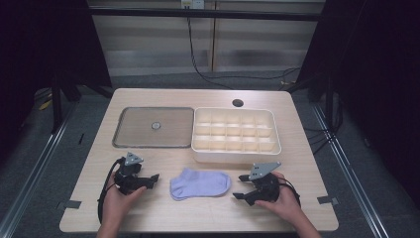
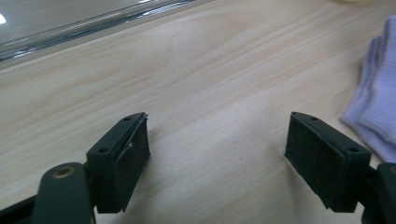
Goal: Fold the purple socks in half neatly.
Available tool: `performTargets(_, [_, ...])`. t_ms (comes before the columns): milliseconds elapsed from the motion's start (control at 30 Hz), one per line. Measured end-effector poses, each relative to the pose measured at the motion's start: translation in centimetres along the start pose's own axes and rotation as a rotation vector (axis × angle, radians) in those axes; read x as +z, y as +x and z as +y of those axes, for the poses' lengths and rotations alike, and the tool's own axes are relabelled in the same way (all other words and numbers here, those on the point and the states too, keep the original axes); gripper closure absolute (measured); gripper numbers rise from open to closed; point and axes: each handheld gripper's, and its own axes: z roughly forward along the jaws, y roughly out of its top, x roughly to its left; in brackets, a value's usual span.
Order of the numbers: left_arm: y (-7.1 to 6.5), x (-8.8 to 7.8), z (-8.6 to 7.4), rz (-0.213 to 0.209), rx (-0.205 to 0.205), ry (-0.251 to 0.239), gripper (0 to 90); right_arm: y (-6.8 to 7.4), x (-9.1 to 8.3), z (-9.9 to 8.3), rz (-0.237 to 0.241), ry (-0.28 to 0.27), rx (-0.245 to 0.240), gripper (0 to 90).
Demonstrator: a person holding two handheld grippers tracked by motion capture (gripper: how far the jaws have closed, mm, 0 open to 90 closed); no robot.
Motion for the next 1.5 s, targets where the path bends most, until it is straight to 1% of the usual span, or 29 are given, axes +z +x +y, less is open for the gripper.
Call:
performTargets(33, [-0.2,-0.1,0.1,-0.001,0.009,0.002,21.7,0.0,0.0,0.1,0.006,-0.002,0.002,39.5])
performTargets(67, [-0.4,-0.2,0.2,-0.014,0.010,0.004,21.9,-0.1,0.0,0.2,0.008,-0.003,0.003,41.5])
performTargets(100, [-0.6,-0.4,0.4,-0.022,0.021,0.012,21.9,-0.1,0.0,0.3,0.008,-0.004,0.001,43.5])
performTargets(133, [-0.8,-0.6,0.5,-0.022,0.019,0.004,22.0,-0.1,0.0,0.4,0.011,-0.006,0.003,46.4])
performTargets(200, [-1.3,-0.9,0.7,-0.047,-0.008,-0.008,22.4,-0.1,0.1,0.5,0.011,-0.001,-0.001,51.0])
performTargets(233, [-1.4,-1.0,0.9,-0.054,-0.010,-0.007,22.6,-0.1,0.1,0.5,0.017,0.001,-0.006,53.5])
performTargets(267, [-1.4,-1.0,0.9,-0.054,-0.010,-0.007,23.1,-0.1,0.1,0.5,0.017,0.001,-0.006,53.5])
performTargets(300, [-1.8,-1.3,1.1,-0.071,-0.018,-0.007,23.5,0.0,0.2,0.6,0.008,0.014,-0.012,57.9])
performTargets(333, [-2.0,-1.4,1.2,-0.079,-0.014,0.000,24.0,0.0,0.2,0.6,0.008,0.015,-0.010,59.6])
performTargets(400, [-2.4,-1.5,1.5,-0.101,-0.019,-0.001,25.4,0.0,0.2,0.6,0.007,0.026,-0.009,62.3])
performTargets(433, [-2.6,-1.5,1.6,-0.108,-0.009,0.001,25.9,-0.1,0.2,0.6,0.004,0.026,-0.013,63.6])
performTargets(500, [-3.0,-1.4,1.8,-0.124,-0.002,0.004,26.4,-0.1,0.2,0.6,0.003,0.029,-0.008,66.7])
performTargets(567, [-3.3,-1.3,1.8,-0.127,-0.001,0.003,27.3,-0.2,0.1,0.5,-0.002,0.030,-0.008,67.7])
performTargets(600, [-3.5,-1.2,2.0,-0.132,0.012,0.017,27.9,-0.2,0.2,0.6,-0.003,0.033,-0.008,70.7])
performTargets(667, [-3.8,-1.0,2.1,-0.139,0.015,0.027,29.2,-0.1,0.1,0.6,-0.016,0.039,-0.007,74.6])
performTargets(733, [-3.9,-0.9,2.1,-0.147,0.013,0.027,31.0,-0.1,0.1,0.6,-0.016,0.037,-0.007,76.0])
performTargets(767, [-4.1,-0.7,2.1,-0.162,0.007,0.042,31.9,-0.1,0.1,0.7,-0.025,0.038,-0.020,80.7])
performTargets(900, [-4.4,-0.4,2.1,-0.176,0.001,0.057,35.5,0.0,0.1,0.8,-0.034,0.040,-0.016,84.1])
performTargets(933, [-4.6,-0.3,2.1,-0.183,-0.013,0.065,37.1,0.1,0.0,0.9,-0.041,0.034,-0.018,86.7])
performTargets(1067, [-4.9,0.0,2.2,-0.191,-0.030,0.082,43.3,0.1,0.0,0.9,-0.046,0.021,-0.002,90.0])
performTargets(1133, [-5.0,0.1,2.2,-0.195,-0.035,0.092,45.5,-0.1,0.0,0.9,-0.048,0.027,-0.001,90.0])
performTargets(1167, [-5.1,0.2,2.2,-0.197,-0.041,0.096,46.4,-0.1,0.0,0.9,-0.053,0.027,0.008,90.0])
performTargets(1233, [-5.1,0.3,2.3,-0.198,-0.055,0.100,48.0,-0.2,0.2,1.0,-0.053,0.032,0.010,90.0])
performTargets(1267, [-5.1,0.3,2.3,-0.198,-0.055,0.100,48.9,-0.2,0.2,1.0,-0.053,0.031,0.009,90.0])
performTargets(1300, [-5.2,0.5,2.3,-0.198,-0.055,0.117,49.6,-0.2,0.3,1.0,-0.053,0.032,0.011,90.0])
performTargets(1367, [-5.3,0.7,2.2,-0.195,-0.056,0.127,50.5,-0.2,0.5,1.0,-0.049,0.029,0.013,90.0])
performTargets(1433, [-5.5,0.9,2.2,-0.195,-0.054,0.134,51.7,-0.1,0.6,1.1,-0.054,0.037,0.001,90.0])
performTargets(1500, [-5.6,0.9,2.2,-0.191,-0.062,0.131,53.0,-0.1,0.6,1.1,-0.054,0.039,-0.004,90.0])
